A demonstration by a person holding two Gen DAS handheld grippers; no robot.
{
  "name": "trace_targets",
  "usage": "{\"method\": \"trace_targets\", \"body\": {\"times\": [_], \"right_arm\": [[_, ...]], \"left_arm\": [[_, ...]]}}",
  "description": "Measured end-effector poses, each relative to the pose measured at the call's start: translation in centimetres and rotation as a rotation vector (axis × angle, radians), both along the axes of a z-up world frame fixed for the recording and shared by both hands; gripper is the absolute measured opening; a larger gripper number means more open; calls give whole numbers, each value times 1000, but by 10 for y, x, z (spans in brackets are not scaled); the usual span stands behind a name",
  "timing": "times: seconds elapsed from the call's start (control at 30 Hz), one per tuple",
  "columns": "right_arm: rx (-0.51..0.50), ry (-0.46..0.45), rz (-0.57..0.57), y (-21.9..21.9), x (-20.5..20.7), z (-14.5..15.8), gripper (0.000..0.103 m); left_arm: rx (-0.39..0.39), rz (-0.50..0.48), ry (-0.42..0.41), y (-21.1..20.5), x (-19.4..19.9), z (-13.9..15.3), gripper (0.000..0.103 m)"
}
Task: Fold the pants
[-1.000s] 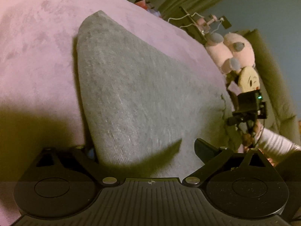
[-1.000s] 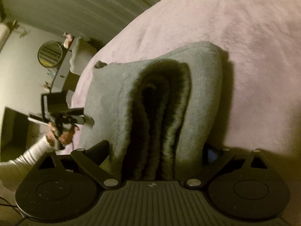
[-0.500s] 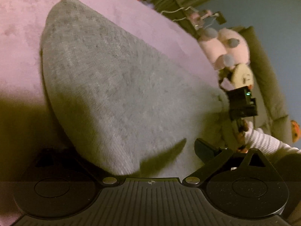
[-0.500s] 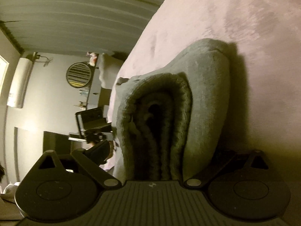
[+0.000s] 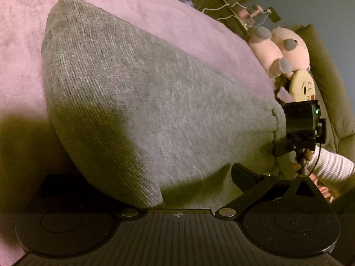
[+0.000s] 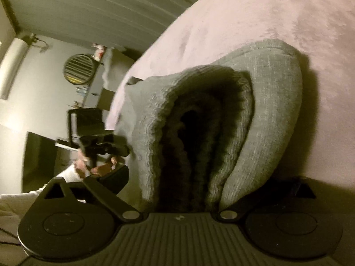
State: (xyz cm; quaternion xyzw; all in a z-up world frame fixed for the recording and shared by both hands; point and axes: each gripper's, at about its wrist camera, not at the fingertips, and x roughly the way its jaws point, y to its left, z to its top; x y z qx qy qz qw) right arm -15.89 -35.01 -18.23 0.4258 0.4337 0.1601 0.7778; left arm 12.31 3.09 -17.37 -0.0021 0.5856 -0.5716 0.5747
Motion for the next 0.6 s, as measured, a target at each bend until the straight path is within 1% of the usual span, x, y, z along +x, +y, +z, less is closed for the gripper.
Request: {"method": "trace_targets", "body": {"times": [0.1,0.17,0.23,0.27,0.3,0.33,0.37,0.4,0.43,0.47,0.5,0.6], "right_arm": [[-2,22,-23,-1,2,4,99],[10,57,-59,0,6,3,99],[-6,80,-79,4,8,5,99],[-21,90,-90,8,9,7,99],[-46,100,-105,12,11,10,96],[-69,111,-122,15,10,13,93],[-97,119,-132,21,11,15,85],[-133,128,-144,23,10,18,74],[-158,134,-156,25,8,18,70],[-173,132,-167,27,5,20,66],[-181,128,-177,29,3,21,65],[-225,129,-189,37,4,26,64]], "left_arm": [[7,9,-11,-2,-3,1,103],[14,12,-23,-2,-4,1,102],[30,20,-43,-3,-7,3,97],[43,29,-51,-3,-6,4,90],[58,41,-60,-1,-5,5,81],[69,52,-62,1,-3,6,76],[75,64,-53,4,0,6,69],[77,79,-38,6,1,5,64],[82,92,-30,7,2,5,62],[84,92,-37,7,1,6,56],[90,86,-60,5,-3,8,52],[97,68,-108,0,-8,14,46]]}}
